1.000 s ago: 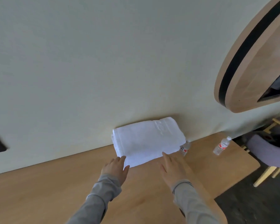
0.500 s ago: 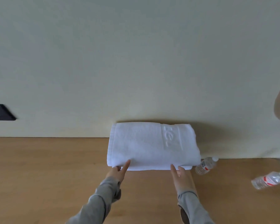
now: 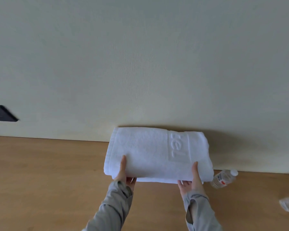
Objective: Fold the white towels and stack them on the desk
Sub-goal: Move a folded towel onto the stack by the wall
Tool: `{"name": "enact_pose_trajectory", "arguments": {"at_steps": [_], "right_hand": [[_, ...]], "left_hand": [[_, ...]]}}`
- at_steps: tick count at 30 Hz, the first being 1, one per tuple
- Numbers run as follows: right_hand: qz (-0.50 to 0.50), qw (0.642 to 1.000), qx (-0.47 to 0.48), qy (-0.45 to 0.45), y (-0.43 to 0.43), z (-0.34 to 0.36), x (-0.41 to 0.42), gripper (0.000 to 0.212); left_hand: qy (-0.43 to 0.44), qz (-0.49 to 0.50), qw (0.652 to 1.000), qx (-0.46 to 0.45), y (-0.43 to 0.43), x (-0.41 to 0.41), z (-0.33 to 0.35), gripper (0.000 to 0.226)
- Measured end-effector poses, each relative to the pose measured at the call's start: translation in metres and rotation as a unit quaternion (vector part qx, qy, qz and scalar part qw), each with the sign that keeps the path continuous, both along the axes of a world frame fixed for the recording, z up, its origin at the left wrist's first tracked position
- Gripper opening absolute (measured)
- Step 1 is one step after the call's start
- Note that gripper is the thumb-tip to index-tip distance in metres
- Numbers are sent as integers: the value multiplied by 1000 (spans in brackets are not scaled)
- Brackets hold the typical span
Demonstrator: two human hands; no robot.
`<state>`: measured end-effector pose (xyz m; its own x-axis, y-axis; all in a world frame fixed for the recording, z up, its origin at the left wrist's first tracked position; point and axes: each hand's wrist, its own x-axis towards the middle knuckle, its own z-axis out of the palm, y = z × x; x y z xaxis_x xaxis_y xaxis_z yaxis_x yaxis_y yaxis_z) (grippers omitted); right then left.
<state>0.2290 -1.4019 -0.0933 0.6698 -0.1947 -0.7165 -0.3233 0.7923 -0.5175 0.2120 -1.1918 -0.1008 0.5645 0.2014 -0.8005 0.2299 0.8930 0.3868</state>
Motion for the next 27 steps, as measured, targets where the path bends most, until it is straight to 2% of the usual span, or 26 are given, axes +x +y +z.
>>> {"name": "enact_pose_trajectory", "arguments": {"at_steps": [3, 8, 14, 18, 21, 27], "right_hand": [[-6, 1000, 11, -10, 2, 0, 9, 41], [-47, 997, 41, -39, 13, 3, 20, 33], [-24, 999, 28, -14, 12, 10, 21, 24], [-22, 999, 43, -25, 15, 20, 18, 28], [-16, 995, 68, -69, 24, 29, 13, 37], [29, 991, 65, -112, 55, 52, -2, 32]], "left_hand": [[-12, 15, 1000, -4, 0, 5, 2, 97], [-5, 26, 1000, -1, -3, 13, 6, 85], [0, 36, 999, 19, -2, 13, 14, 87], [-11, 33, 999, 26, 3, 10, 23, 73], [-20, 37, 999, 25, 10, 5, 30, 64], [-23, 73, 997, 26, 41, -20, 51, 52]]}}
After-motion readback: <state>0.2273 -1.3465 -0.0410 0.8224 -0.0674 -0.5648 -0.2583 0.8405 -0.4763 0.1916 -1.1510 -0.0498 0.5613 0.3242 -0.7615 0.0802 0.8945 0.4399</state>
